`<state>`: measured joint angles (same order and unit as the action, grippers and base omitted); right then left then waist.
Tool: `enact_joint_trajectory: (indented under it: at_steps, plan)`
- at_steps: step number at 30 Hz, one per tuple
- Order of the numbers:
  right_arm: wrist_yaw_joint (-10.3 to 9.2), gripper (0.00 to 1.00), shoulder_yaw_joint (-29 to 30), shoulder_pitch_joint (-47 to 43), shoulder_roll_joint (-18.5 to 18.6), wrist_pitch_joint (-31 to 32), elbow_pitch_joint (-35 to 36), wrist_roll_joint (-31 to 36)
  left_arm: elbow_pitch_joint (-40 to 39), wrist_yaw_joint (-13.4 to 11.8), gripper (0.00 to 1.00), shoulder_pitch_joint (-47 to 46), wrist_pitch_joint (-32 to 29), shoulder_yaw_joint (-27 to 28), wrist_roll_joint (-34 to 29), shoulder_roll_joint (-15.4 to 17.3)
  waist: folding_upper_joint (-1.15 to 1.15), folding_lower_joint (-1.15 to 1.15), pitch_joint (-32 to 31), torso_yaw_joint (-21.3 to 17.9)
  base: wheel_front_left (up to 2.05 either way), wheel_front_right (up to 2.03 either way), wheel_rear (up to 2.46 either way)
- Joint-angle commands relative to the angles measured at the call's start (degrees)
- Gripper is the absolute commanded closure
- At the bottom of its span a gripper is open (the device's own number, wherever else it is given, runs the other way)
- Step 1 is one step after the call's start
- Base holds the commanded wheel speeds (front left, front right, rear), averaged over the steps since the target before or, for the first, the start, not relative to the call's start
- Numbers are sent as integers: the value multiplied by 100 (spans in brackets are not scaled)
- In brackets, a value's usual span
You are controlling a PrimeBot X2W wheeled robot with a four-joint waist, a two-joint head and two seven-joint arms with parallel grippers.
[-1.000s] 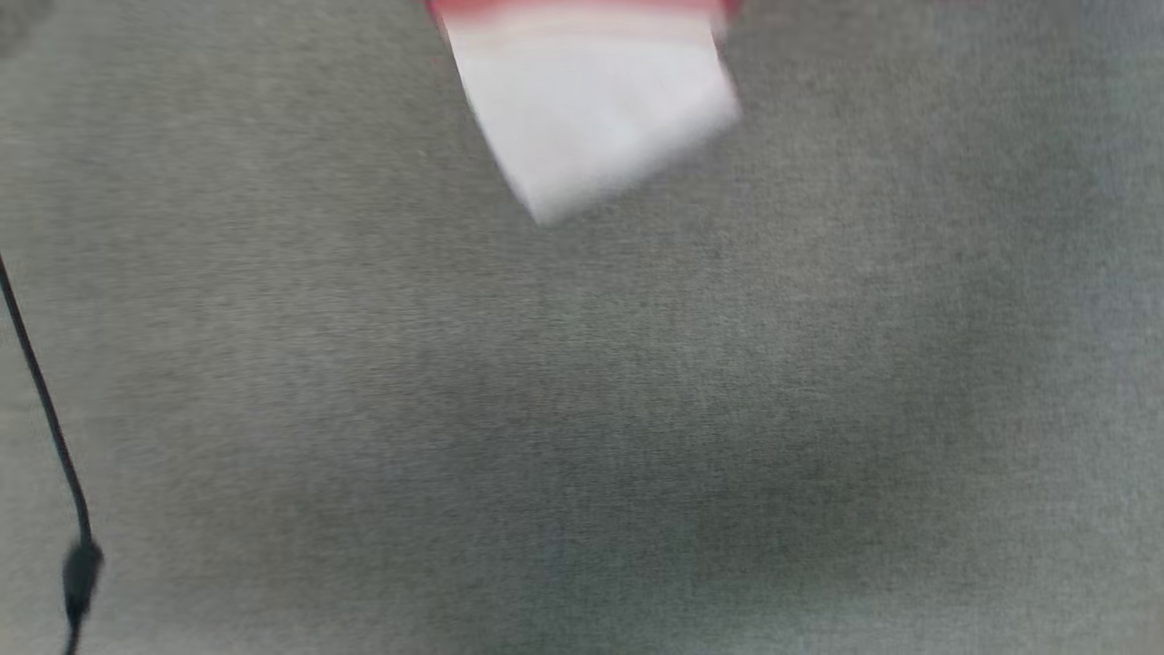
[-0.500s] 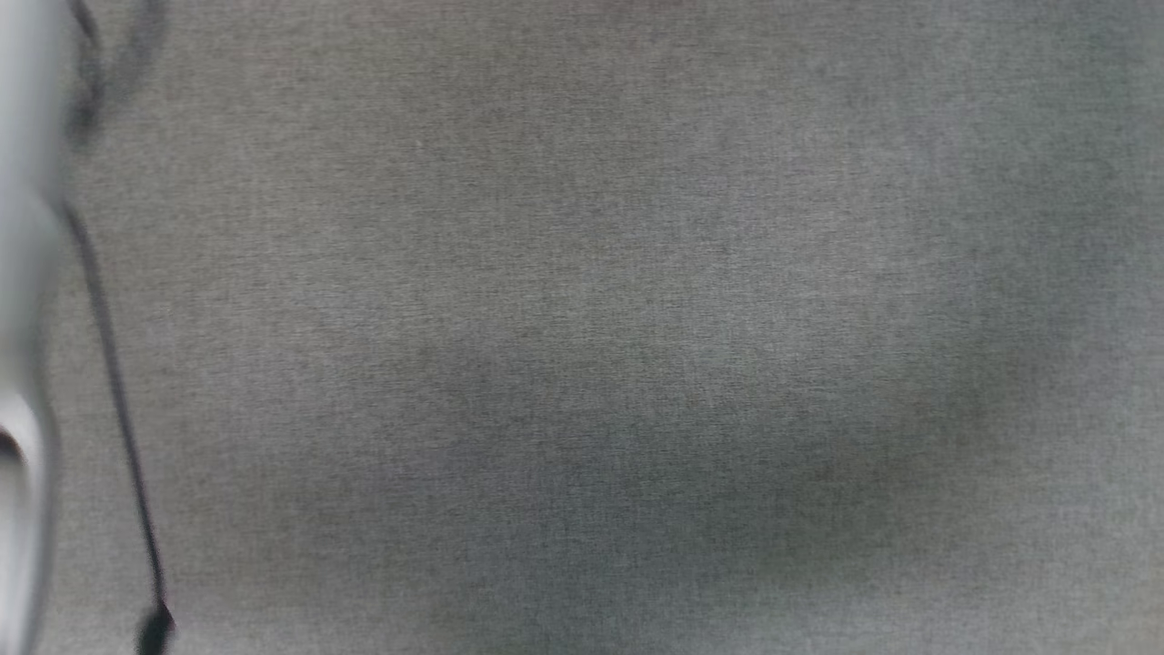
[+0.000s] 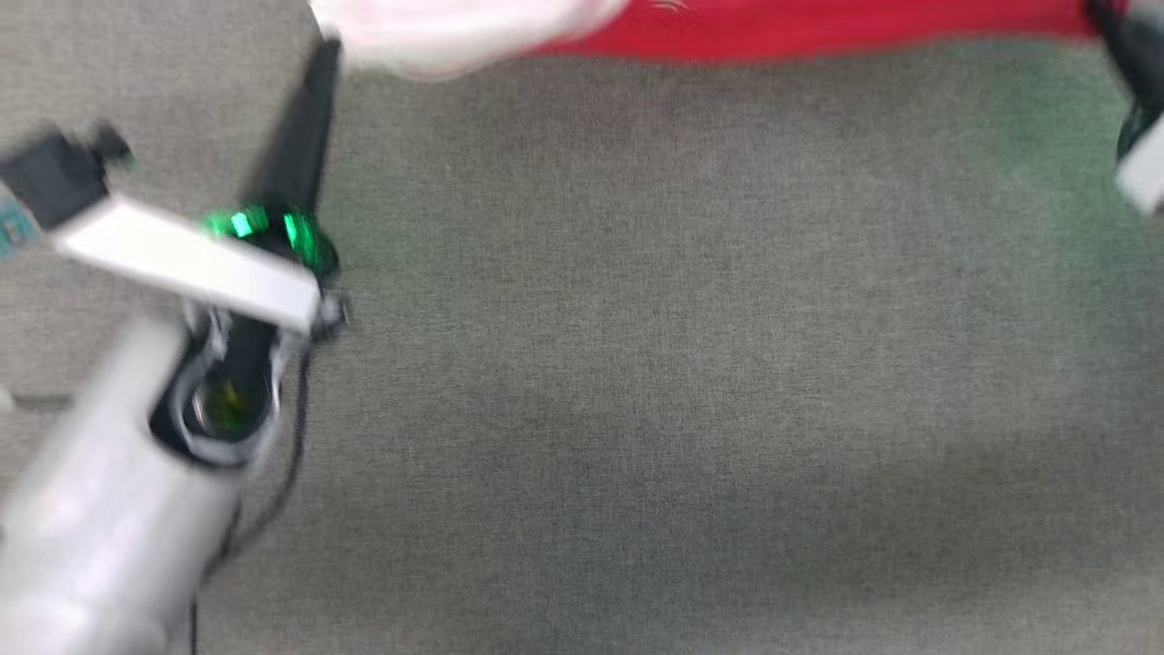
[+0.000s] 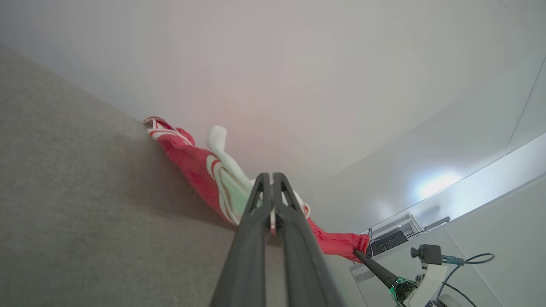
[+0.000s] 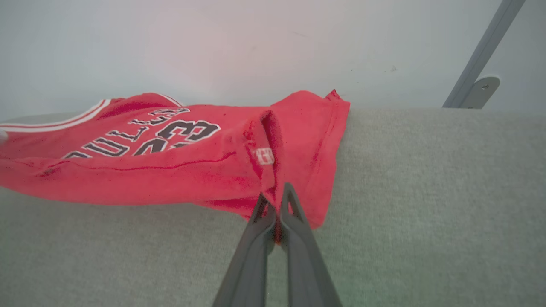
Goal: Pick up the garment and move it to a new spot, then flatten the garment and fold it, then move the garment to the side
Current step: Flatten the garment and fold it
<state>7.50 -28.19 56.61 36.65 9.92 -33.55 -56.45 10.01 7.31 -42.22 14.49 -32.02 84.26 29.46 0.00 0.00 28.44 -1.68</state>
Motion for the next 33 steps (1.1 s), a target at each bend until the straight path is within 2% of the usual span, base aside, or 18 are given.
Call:
enact_joint_trajectory:
  at_steps: [1, 6, 9, 16, 21, 25, 29, 33]
  plan:
    - [-3, 100, -54, -337, 128, 16, 198, -86, -199, 25, 100, 343, 45, 15, -72, 47, 0, 0, -104, 26, 0, 0, 0]
    - [-2, 100, -22, -1519, 461, 169, 932, -485, -886, 26, 100, 1493, 72, -75, -167, 195, 0, 0, -348, 47, 0, 0, 0]
    - [-2, 100, 162, -2175, 643, 207, 1335, -729, -1270, 26, 100, 2198, 77, 85, -219, 194, 0, 0, -514, 54, 0, 0, 0]
    - [-2, 100, 488, -3624, 1124, 332, 2216, -810, -2266, 26, 100, 3714, 76, 299, -410, 190, 0, 0, -802, 46, 0, 0, 0]
    - [-2, 100, 895, -4497, 1336, 540, 2691, -896, -2906, 26, 100, 4456, 76, 313, -497, 160, 0, 0, -847, 49, 0, 0, 0]
    - [-2, 100, 1282, -4926, 1308, 639, 2962, -878, -3058, 26, 100, 4468, 76, 129, -688, 196, 0, 0, -829, 49, 0, 0, 0]
    - [-2, 100, 1530, -5010, 1190, 751, 3063, -756, -2951, 26, 100, 4077, -47, -28, -746, 223, 0, 0, -833, 42, 0, 0, 0]
    - [-2, 100, 1840, -4804, 962, 913, 3052, -561, -2645, 25, 100, 3310, -367, -146, -674, 266, 0, 0, -768, -23, 0, 0, 0]
